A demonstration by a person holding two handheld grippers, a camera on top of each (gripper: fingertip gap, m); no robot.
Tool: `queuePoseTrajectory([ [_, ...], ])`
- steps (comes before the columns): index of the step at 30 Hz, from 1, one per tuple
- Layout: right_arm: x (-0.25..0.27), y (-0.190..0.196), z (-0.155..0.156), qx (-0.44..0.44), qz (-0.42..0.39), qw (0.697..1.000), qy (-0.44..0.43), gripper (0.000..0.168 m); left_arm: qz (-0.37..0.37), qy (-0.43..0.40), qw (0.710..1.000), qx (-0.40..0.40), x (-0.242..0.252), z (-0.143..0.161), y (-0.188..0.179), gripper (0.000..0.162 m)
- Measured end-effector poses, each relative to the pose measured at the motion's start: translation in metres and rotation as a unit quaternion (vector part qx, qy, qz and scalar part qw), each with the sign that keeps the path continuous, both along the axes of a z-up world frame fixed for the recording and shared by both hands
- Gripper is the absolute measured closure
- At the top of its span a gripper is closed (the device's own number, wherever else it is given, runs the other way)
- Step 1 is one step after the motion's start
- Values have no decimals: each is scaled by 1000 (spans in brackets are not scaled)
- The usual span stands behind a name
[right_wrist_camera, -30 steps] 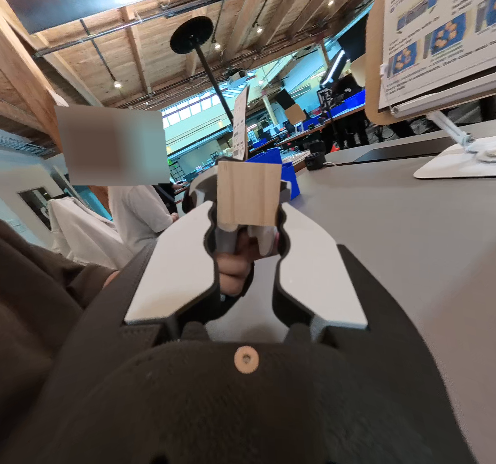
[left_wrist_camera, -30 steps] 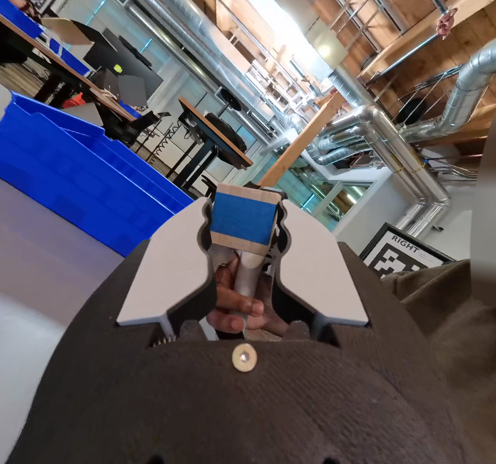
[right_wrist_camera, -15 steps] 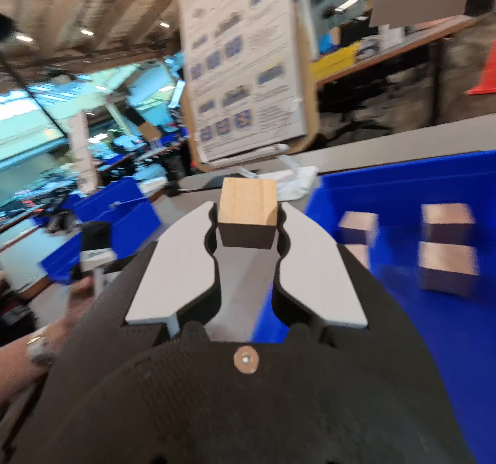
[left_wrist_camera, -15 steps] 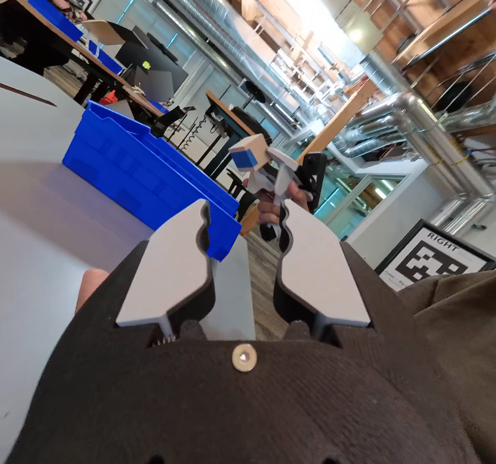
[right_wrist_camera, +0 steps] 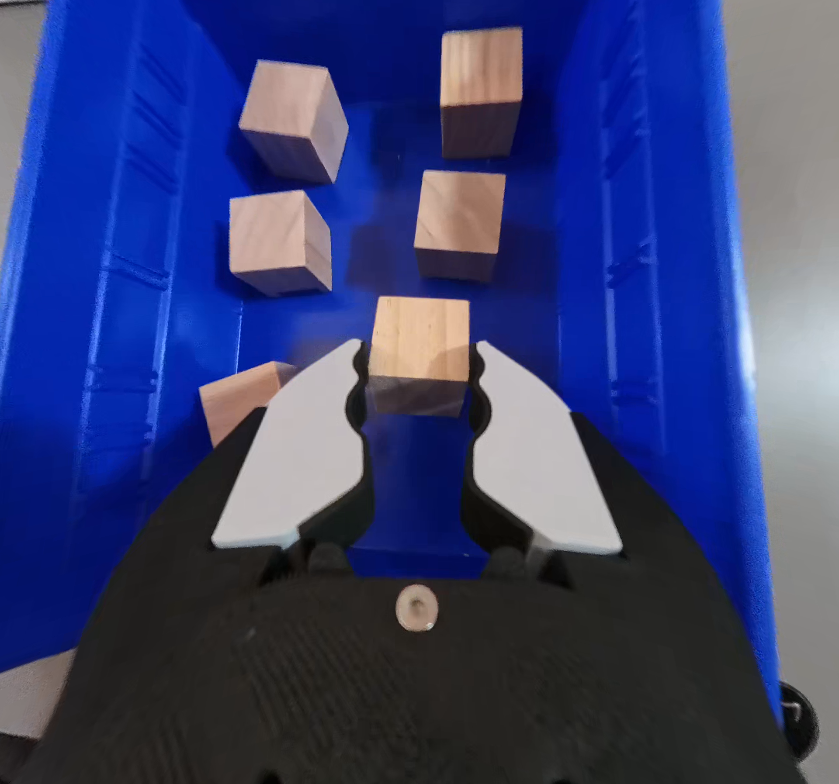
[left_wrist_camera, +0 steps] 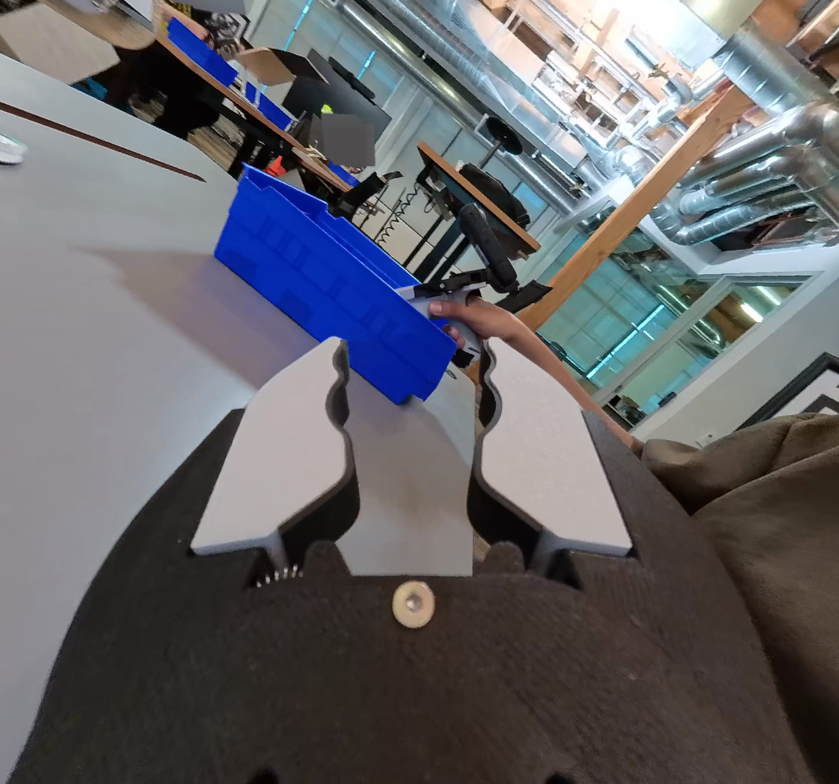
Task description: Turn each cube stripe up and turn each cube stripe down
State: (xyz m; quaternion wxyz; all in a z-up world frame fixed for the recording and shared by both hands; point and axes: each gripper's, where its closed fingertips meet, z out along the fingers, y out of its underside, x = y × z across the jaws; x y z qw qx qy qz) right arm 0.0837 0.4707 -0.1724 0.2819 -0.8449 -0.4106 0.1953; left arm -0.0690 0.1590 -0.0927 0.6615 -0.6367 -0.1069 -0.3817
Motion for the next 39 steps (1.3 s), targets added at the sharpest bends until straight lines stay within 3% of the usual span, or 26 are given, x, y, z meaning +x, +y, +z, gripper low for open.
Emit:
queuePoseTrajectory([
  [6, 7, -6, -18, -15, 25, 997, -69, 124, 26, -13, 1000, 5, -19, 1, -11, 108],
  [10, 11, -14, -27, -31, 26, 997, -72, 123, 22, -15, 1000, 3, -21, 0, -6, 108],
  [16, 14, -21, 24, -4, 36, 999, 38, 105, 28, -10, 1000, -1, -22, 1, 12, 105],
  [21, 43, -27, 49, 81, 31, 996, 35, 126, 87, 97, 991, -4, -30, 4, 34, 105],
  [24, 54, -34, 54, 127, 19, 990, 50, 128, 99, 169, 980, -31, -30, -7, 59, 107],
  [26, 63, -39, 58, 165, 10, 985, 57, 133, 91, 191, 977, -38, -27, -12, 76, 112],
  [30, 86, -44, 74, 276, -25, 958, 75, 168, 99, 235, 966, -43, -26, -21, 99, 136],
  [31, 91, -45, 72, 295, -33, 952, 72, 168, 106, 233, 966, -47, -27, -23, 103, 145],
  [35, 105, -48, 54, 272, -82, 955, 86, 168, 134, 225, 964, -41, -37, -19, 108, 144],
  [37, 111, -44, 60, 281, -106, 947, 115, 167, 143, 227, 963, -10, -39, -9, 104, 162],
  [39, 120, -39, 80, 318, -127, 929, 141, 168, 186, 215, 959, -1, -52, -2, 98, 162],
])
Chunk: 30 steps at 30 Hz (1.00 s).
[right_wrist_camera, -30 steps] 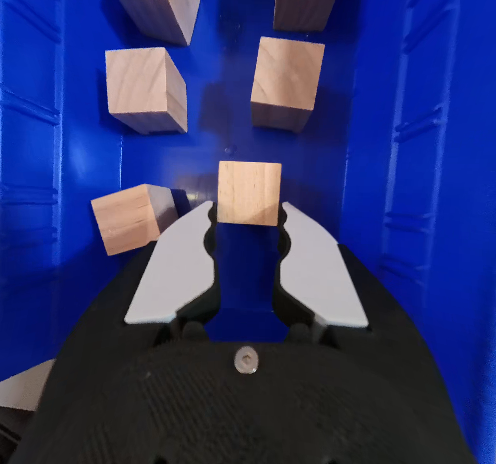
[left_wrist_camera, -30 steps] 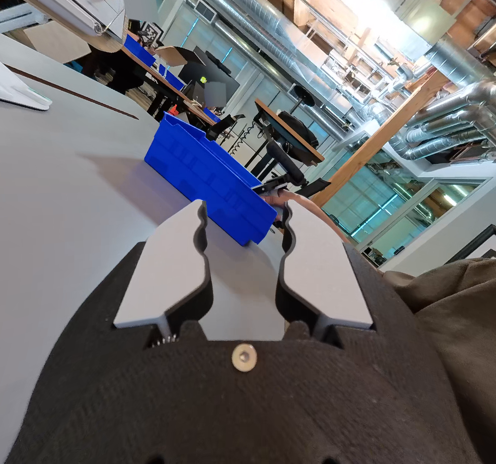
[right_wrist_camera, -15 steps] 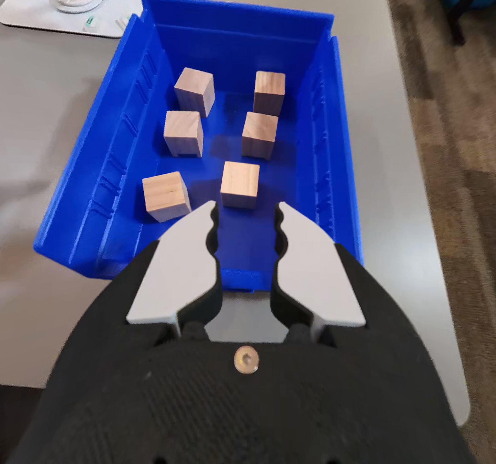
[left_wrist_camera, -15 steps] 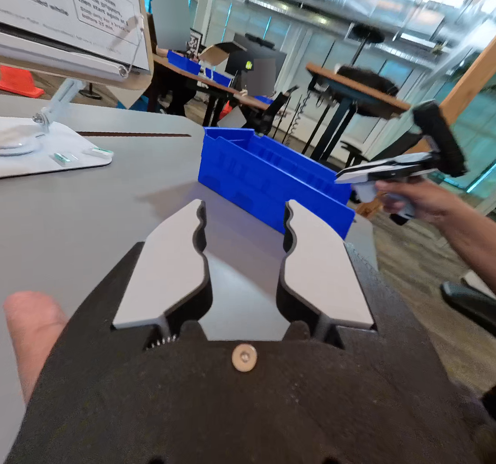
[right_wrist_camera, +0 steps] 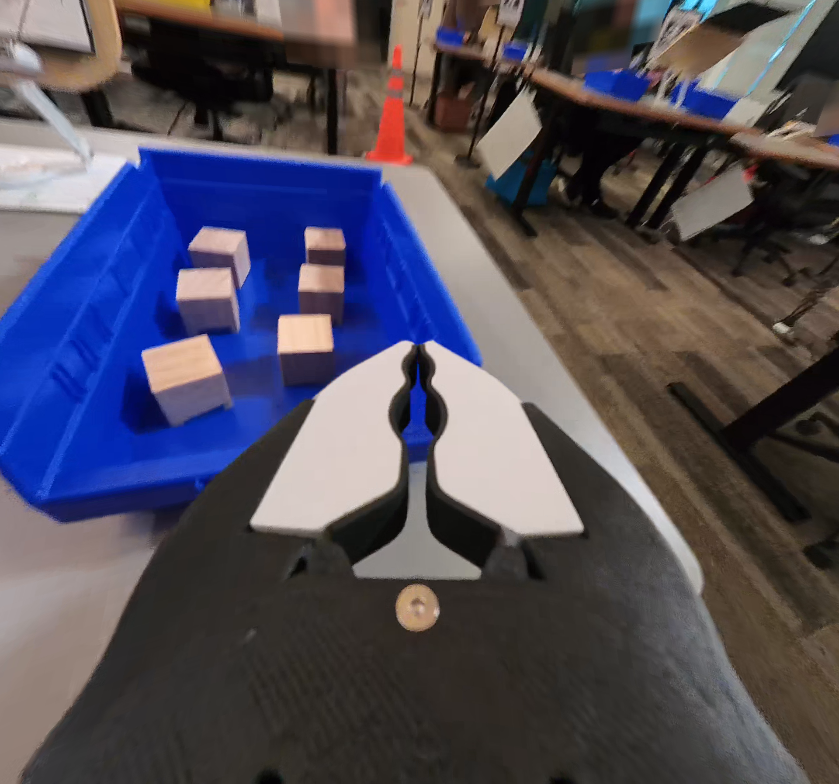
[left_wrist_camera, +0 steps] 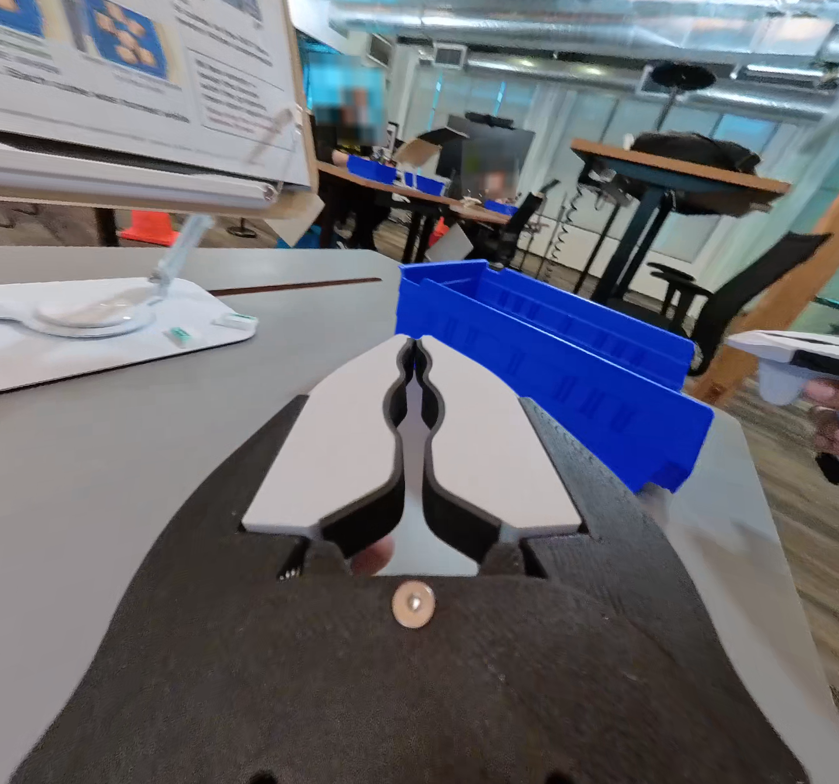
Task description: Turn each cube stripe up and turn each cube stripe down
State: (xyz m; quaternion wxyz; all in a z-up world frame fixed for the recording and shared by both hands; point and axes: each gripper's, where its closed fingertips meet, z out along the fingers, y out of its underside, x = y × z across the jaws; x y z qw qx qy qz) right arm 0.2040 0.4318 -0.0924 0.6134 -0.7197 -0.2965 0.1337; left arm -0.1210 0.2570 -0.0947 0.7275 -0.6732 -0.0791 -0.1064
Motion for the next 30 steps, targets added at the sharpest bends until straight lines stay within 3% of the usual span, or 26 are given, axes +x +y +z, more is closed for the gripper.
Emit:
queuePoseTrajectory([
  [2, 5, 0, 14, 21, 2, 999, 31, 168, 8, -7, 1000, -2, -6, 0, -6, 162],
  [6, -3, -6, 18, -24, 63, 993, 99, 168, -3, -31, 999, -23, -14, -2, -16, 161],
  [9, -14, -8, 30, -11, 86, 989, 122, 168, 103, -48, 993, -31, -50, -8, -28, 161],
  [12, -35, -17, 53, 33, 121, 980, 156, 168, 145, 4, 989, -41, -63, -8, -46, 161],
  [15, -73, -51, 81, 57, 218, 944, 243, 168, 168, 27, 985, -40, -70, -3, -65, 161],
  [19, -138, -111, 94, 31, 346, 891, 291, 168, 82, -42, 993, -77, -56, -17, -77, 160],
  [23, -194, -164, 84, -29, 425, 861, 277, 168, 166, -12, 984, -69, -77, -23, -110, 161],
  [26, -229, -183, 66, -19, 430, 877, 211, 168, 212, -3, 976, -52, -84, -22, -134, 161],
  [30, -251, -187, 65, 71, 387, 900, 189, 168, 208, -9, 977, -47, -73, -25, -149, 162],
])
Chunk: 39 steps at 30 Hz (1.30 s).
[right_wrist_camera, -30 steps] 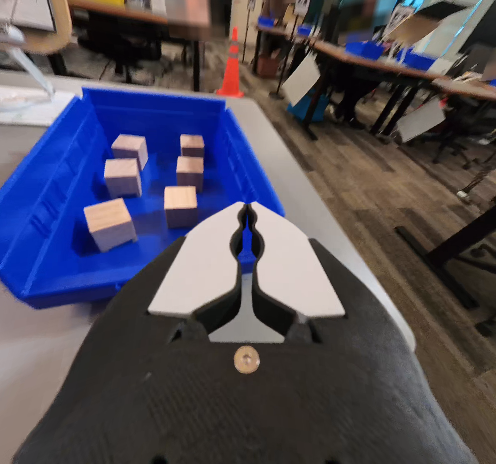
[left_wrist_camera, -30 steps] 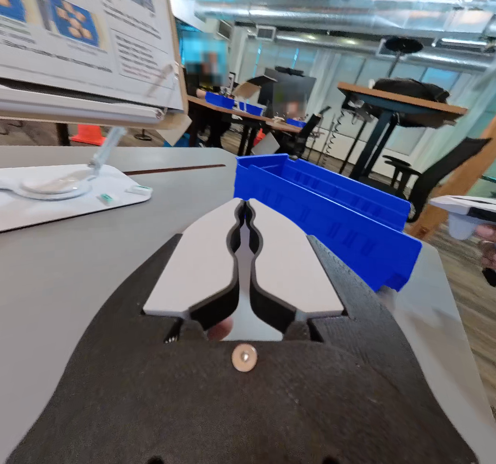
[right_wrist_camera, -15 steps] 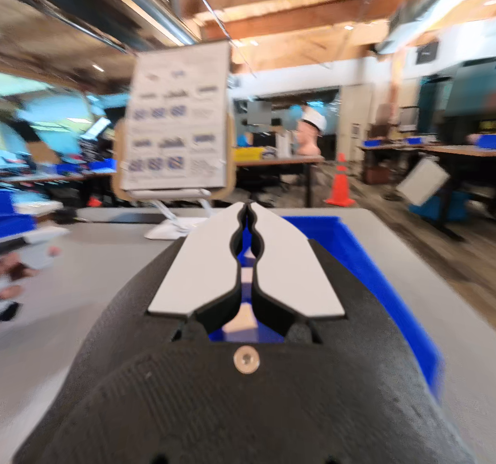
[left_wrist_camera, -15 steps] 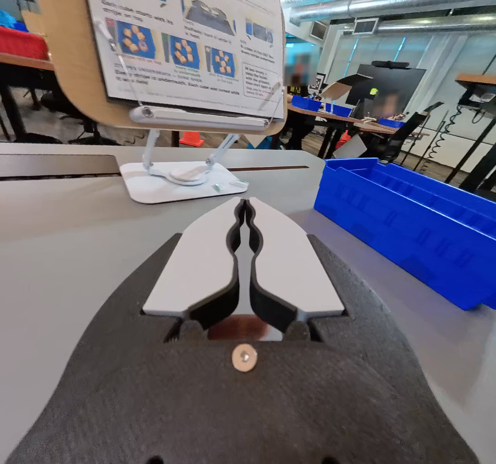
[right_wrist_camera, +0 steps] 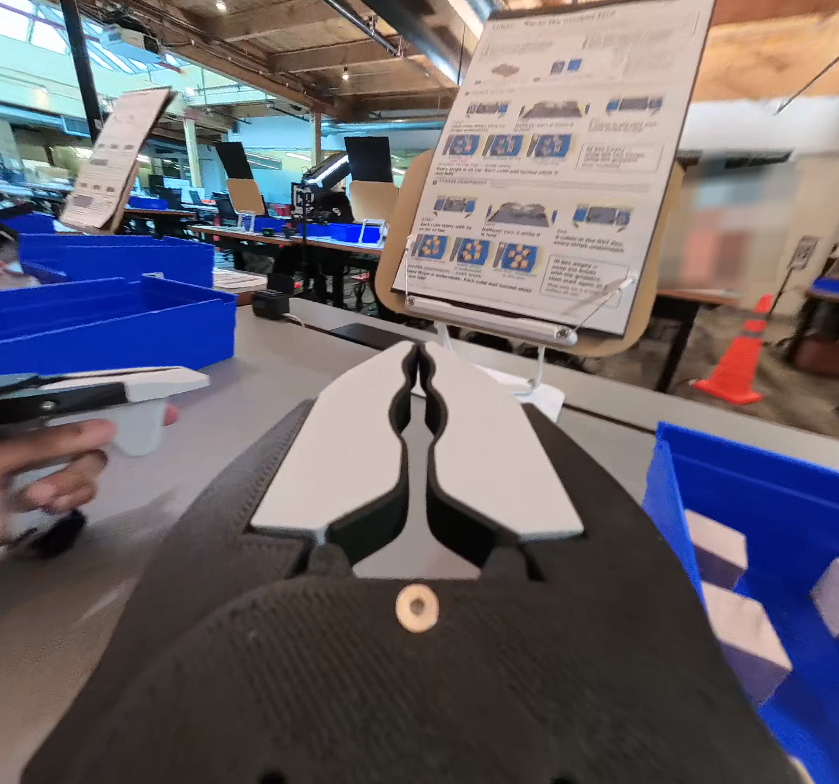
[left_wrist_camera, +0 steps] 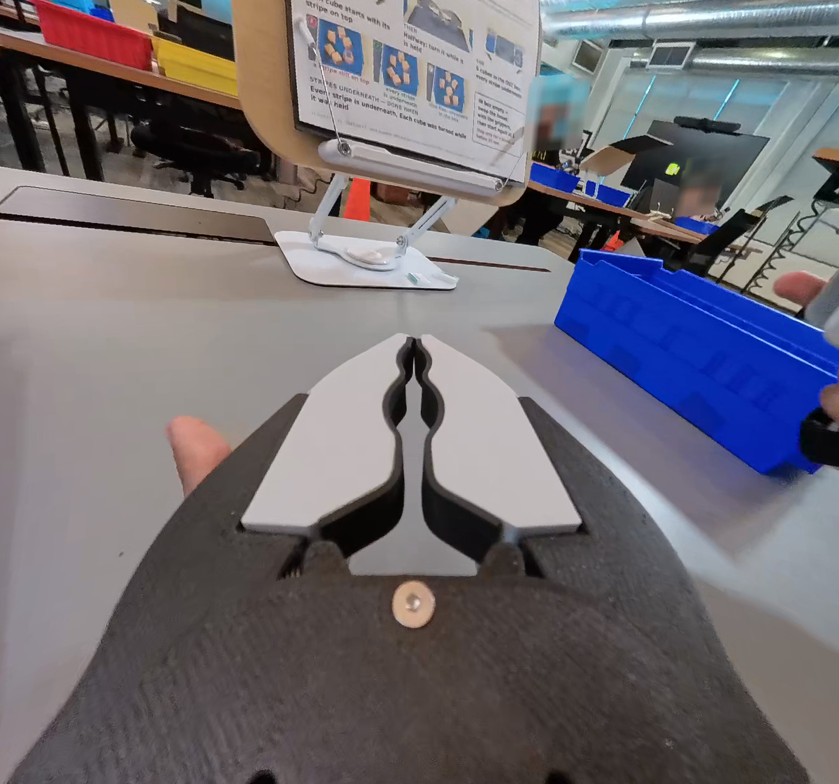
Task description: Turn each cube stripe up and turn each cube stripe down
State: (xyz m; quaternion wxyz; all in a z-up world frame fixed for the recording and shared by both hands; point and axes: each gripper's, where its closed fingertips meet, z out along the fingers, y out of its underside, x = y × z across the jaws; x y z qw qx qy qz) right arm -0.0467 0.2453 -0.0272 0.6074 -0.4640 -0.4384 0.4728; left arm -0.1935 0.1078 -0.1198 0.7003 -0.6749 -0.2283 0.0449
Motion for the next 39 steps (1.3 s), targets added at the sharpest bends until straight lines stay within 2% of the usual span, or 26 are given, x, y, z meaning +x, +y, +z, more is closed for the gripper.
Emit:
queuePoseTrajectory([
  [4, -13, -3, 1, 33, -29, 999, 2, 168, 11, 0, 1000, -21, 13, -2, -7, 162],
  [7, -23, -8, -4, -23, -1, 1000, -11, 168, 77, 23, 997, -8, 14, 5, -20, 162],
  [9, -29, -6, -11, -68, 9, 997, -28, 168, 72, 40, 996, -32, 20, 3, -20, 162],
  [11, -31, 0, -17, -86, 0, 996, -37, 168, 73, 23, 996, -39, 20, 0, -21, 162],
  [17, -23, 1, -25, -27, -17, 999, -34, 168, 62, -18, 997, -29, 15, 1, -22, 162],
  [20, -21, -7, -31, -20, 6, 998, -52, 168, 29, -2, 999, -35, 21, 5, -12, 162],
  [23, -17, -8, -40, -33, 15, 996, -76, 168, 51, 47, 996, -55, 18, 11, -8, 162],
  [25, -12, -6, -42, -35, 14, 996, -78, 168, 92, 56, 992, -68, 14, 15, -12, 162],
  [27, -5, -4, -45, -37, 15, 995, -87, 168, 65, 34, 996, -55, 22, 23, -2, 162],
  [29, 2, -4, -49, -29, 27, 994, -100, 168, 20, 9, 999, -26, 36, 34, 9, 146],
  [31, 11, -8, -54, -18, 47, 992, -115, 168, 28, 19, 999, -12, 36, 44, 16, 147],
  [33, 20, -11, -56, -14, 63, 991, -120, 168, 44, 73, 996, -8, 37, 51, 18, 162],
  [35, 32, -8, -52, -22, 55, 992, -109, 168, 19, 120, 992, -35, 46, 48, 30, 162],
  [38, 55, 3, -41, -24, 28, 996, -85, 168, 9, 99, 994, -36, 46, 45, 45, 162],
  [39, 65, 10, -37, -20, 5, 997, -78, 168, 1, 83, 996, -25, 46, 45, 49, 154],
])
